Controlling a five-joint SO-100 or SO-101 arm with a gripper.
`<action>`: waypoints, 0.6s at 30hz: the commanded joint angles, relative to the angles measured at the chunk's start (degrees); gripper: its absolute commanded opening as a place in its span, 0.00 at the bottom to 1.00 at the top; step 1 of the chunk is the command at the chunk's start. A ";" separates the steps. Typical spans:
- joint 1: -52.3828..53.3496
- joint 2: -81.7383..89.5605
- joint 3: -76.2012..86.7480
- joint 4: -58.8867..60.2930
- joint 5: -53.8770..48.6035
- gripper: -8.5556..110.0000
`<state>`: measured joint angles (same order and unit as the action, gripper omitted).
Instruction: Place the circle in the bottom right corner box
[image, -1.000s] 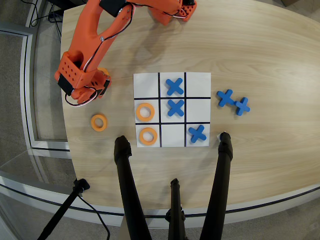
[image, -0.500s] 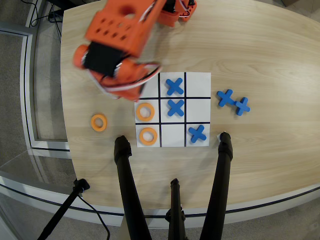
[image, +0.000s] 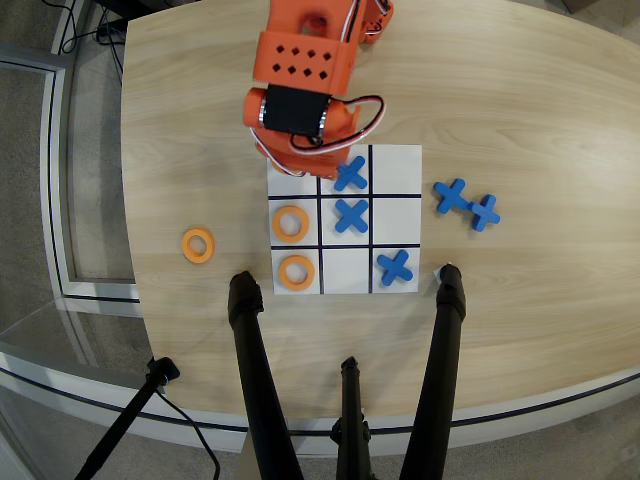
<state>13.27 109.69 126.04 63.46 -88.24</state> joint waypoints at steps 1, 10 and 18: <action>-0.44 -2.90 0.09 -4.39 1.23 0.07; -1.32 -10.63 0.26 -11.60 2.99 0.07; -0.88 -13.10 -0.53 -13.01 2.90 0.07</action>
<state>12.30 96.59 126.30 51.33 -85.34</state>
